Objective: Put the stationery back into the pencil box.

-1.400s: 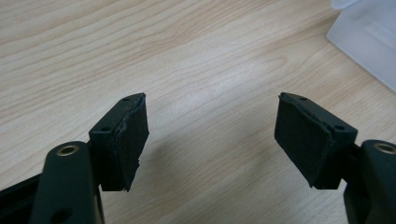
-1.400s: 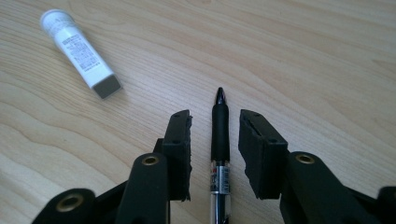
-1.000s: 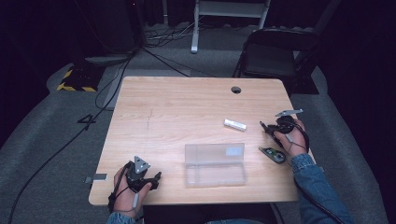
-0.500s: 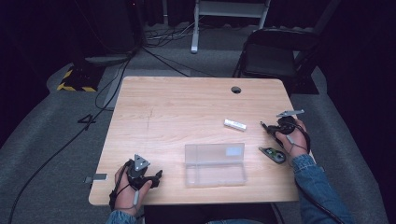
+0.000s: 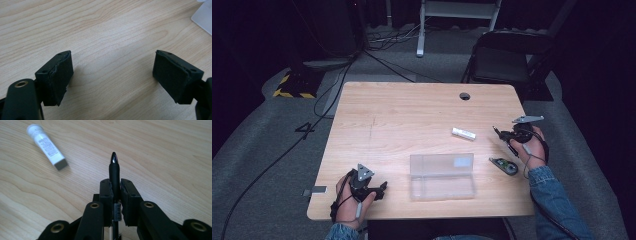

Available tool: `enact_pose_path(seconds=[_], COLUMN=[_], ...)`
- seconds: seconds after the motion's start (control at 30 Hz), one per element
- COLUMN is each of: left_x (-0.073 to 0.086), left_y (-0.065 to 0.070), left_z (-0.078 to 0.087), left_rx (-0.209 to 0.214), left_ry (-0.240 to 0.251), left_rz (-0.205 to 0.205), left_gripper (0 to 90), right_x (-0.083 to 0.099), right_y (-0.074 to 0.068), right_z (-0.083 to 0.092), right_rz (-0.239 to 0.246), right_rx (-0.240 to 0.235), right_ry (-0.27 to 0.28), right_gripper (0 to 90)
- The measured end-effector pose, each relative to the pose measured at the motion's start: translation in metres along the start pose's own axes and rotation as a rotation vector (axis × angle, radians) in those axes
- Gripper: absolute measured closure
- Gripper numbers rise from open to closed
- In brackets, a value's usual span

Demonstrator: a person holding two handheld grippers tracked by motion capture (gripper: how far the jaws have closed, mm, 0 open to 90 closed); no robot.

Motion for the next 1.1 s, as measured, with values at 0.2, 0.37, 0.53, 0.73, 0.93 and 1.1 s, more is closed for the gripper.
enact_pose_path(seconds=[0.2, 0.37, 0.53, 0.73, 0.93, 1.1], left_x=[-0.001, -0.001, -0.002, -0.002, -0.002, -0.002], left_y=[0.000, 0.000, 0.000, -0.001, 0.000, 0.000], left_z=[-0.002, -0.003, -0.004, -0.004, -0.004, -0.004], left_rx=[0.004, 0.005, 0.004, 0.005, 0.006, 0.006], left_ry=[0.002, -0.002, -0.003, -0.002, -0.002, -0.002], left_rz=[0.008, -0.001, -0.003, -0.005, -0.005, -0.004], left_gripper=[15.7, 15.5, 15.5, 15.5, 15.5, 15.5], right_x=[-0.013, -0.025, -0.038, -0.051, -0.058, -0.062], right_y=[-0.009, -0.020, -0.036, -0.055, -0.073, -0.092], right_z=[0.010, 0.020, 0.030, 0.040, 0.046, 0.050], right_rz=[0.004, 0.009, 0.031, 0.069, 0.076, 0.077], right_rx=[-0.021, -0.040, -0.074, -0.115, -0.159, -0.212], right_ry=[0.037, 0.066, 0.094, 0.117, 0.128, 0.123], right_gripper=[80.1, 80.1, 80.1, 80.1, 80.1, 80.1])
Point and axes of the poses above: each handheld gripper's, and its own axes: z roughly backward along the jaws, x roughly out of its underside, y roughly to its right, the point moved 10 cm from there along -z, roughly forward along the jaws, and after that the axes turned 14 degrees about y, right-handed, at the moved point
